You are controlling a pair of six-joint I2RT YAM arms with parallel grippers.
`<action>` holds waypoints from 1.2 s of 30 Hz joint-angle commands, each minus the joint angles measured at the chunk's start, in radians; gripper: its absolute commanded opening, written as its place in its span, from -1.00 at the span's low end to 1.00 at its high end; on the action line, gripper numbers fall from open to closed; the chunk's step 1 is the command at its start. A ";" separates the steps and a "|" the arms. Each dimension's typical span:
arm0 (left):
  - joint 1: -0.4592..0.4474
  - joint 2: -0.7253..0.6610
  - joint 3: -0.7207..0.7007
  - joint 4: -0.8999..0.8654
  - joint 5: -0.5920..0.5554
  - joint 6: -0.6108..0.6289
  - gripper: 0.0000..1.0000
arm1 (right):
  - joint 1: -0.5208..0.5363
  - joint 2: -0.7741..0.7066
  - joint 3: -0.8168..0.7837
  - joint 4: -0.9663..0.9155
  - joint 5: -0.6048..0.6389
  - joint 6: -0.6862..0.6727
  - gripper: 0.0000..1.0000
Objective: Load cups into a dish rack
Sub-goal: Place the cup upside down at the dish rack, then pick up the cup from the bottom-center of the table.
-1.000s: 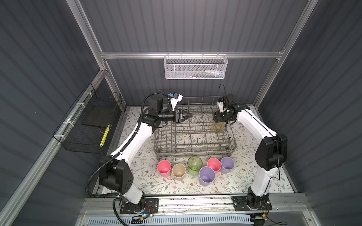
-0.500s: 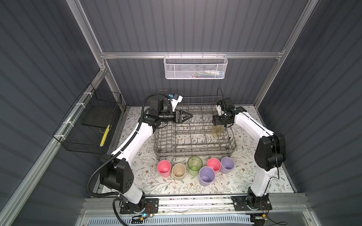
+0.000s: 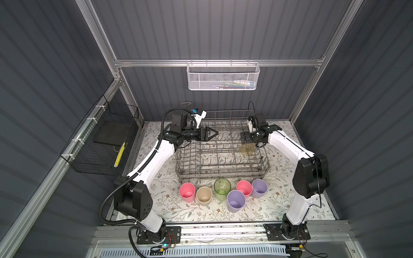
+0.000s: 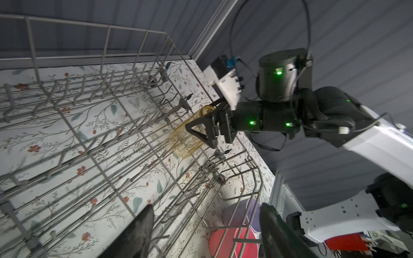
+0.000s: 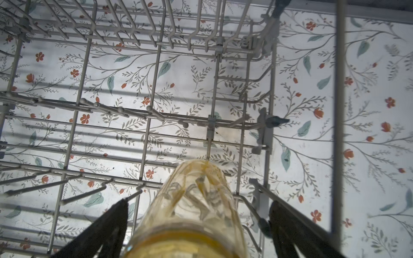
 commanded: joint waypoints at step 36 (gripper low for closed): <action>-0.038 -0.256 -0.147 0.206 -0.278 0.084 0.91 | 0.239 -0.928 -0.486 -0.188 -0.110 0.152 0.98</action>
